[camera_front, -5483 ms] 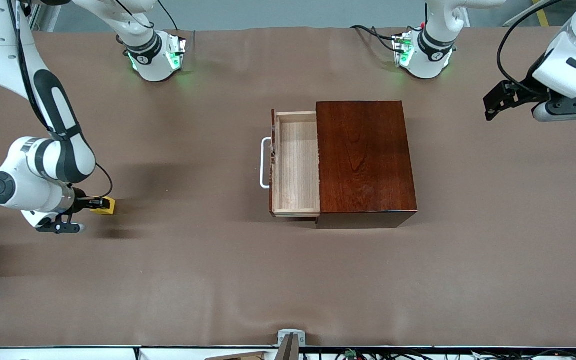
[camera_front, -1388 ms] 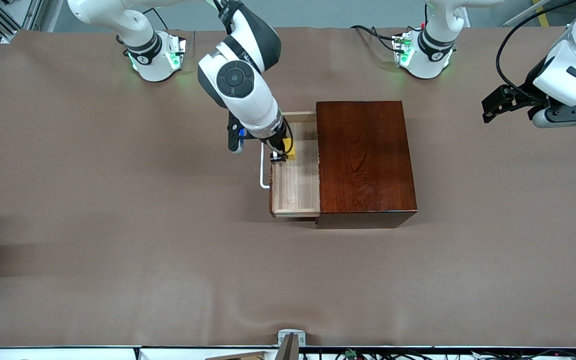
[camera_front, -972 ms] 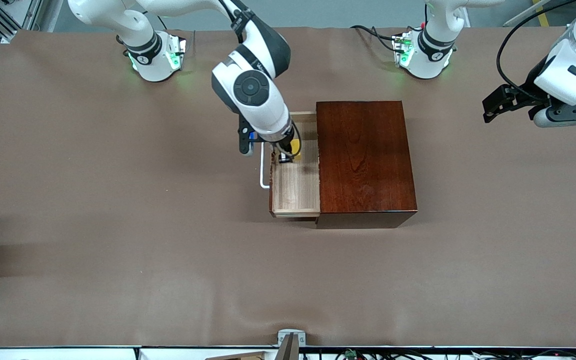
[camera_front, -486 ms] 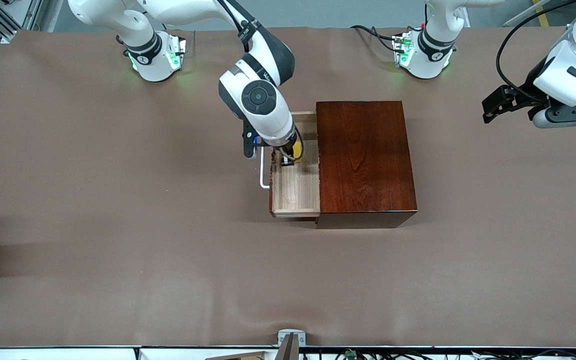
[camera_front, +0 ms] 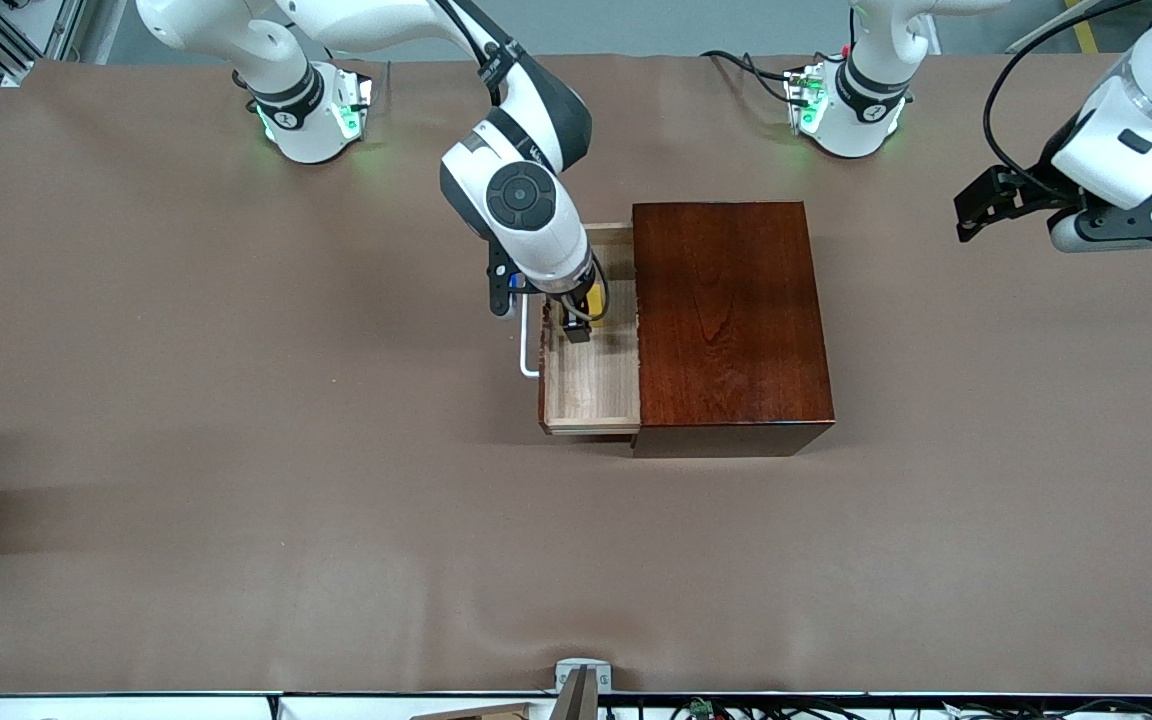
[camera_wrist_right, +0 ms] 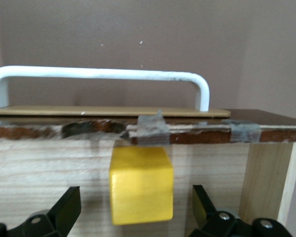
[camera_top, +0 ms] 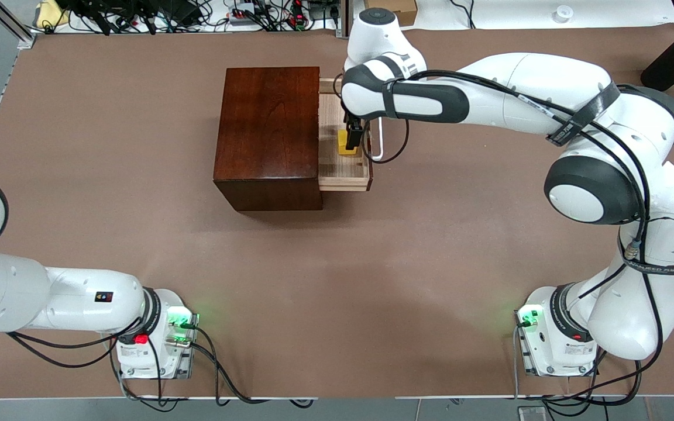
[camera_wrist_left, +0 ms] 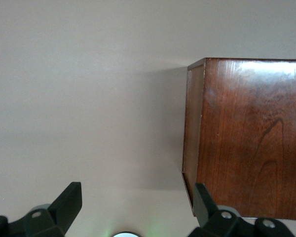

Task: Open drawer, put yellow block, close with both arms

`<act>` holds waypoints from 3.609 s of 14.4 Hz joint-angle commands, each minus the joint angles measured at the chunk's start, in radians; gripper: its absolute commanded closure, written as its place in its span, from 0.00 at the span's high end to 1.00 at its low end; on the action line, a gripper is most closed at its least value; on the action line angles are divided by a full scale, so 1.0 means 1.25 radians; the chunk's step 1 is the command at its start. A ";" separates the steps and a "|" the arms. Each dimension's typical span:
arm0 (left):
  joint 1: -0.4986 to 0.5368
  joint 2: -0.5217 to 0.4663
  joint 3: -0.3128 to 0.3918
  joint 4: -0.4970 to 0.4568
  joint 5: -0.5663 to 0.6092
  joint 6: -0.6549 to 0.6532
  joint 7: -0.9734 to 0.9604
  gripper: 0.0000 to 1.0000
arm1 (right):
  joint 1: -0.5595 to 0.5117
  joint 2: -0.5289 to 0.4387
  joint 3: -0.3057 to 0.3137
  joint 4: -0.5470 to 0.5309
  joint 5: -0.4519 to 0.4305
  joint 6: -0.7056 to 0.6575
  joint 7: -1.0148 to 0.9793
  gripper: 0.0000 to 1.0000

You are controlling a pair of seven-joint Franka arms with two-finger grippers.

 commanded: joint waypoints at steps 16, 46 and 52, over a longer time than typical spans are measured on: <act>-0.151 0.262 -0.300 0.167 0.013 0.142 -0.548 1.00 | -0.226 -0.078 -0.013 0.265 0.003 -0.321 -0.187 1.00; -0.759 0.735 0.186 0.387 0.163 0.430 -1.490 1.00 | -0.538 -0.172 -0.013 0.346 -0.071 -0.616 -1.293 1.00; -0.715 0.718 0.196 0.375 0.154 0.346 -1.494 1.00 | -0.585 -0.209 -0.011 0.339 -0.121 -0.652 -1.692 1.00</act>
